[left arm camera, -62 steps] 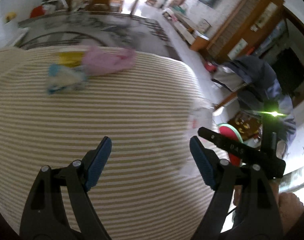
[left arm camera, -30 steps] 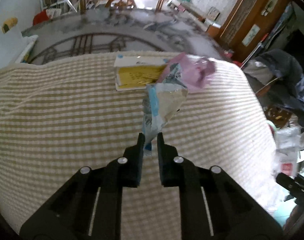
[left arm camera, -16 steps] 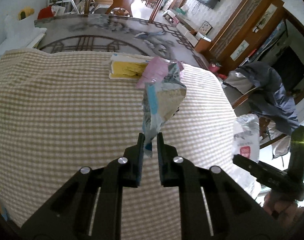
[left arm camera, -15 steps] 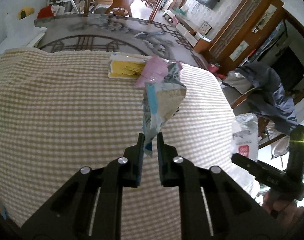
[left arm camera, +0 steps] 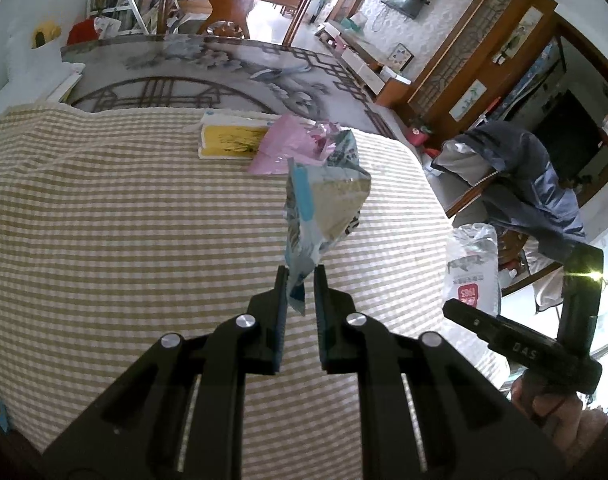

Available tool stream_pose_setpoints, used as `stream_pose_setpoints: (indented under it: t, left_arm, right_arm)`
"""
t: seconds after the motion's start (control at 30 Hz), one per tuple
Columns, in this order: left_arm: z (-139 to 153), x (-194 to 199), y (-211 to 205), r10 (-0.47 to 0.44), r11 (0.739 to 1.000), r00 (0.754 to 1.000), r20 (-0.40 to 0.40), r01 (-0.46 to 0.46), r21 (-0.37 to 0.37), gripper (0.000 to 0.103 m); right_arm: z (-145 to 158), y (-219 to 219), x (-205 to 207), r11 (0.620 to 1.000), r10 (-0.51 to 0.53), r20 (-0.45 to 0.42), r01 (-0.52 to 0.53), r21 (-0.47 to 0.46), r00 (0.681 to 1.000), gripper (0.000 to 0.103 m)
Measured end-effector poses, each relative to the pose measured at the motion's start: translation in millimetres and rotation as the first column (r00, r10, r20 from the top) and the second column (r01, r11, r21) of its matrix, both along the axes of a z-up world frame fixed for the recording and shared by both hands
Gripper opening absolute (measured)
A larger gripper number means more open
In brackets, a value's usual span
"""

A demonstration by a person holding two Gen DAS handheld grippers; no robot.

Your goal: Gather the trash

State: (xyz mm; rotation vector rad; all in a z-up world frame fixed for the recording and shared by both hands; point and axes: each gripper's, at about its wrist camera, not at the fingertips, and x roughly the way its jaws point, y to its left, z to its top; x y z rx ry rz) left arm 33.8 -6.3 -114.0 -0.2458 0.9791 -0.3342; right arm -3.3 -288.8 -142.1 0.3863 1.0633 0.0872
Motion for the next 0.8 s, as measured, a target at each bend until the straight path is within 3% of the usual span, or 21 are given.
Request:
stream_pose_setpoints:
  t: [0.8]
  left_arm:
    - [7, -7, -19, -0.032, 0.999, 0.999, 0.016, 0.032, 0.010, 0.012]
  right_arm:
    - [-1, -17, -11, 0.999, -0.035, -0.002, 0.035, 0.014, 0.999, 0.059]
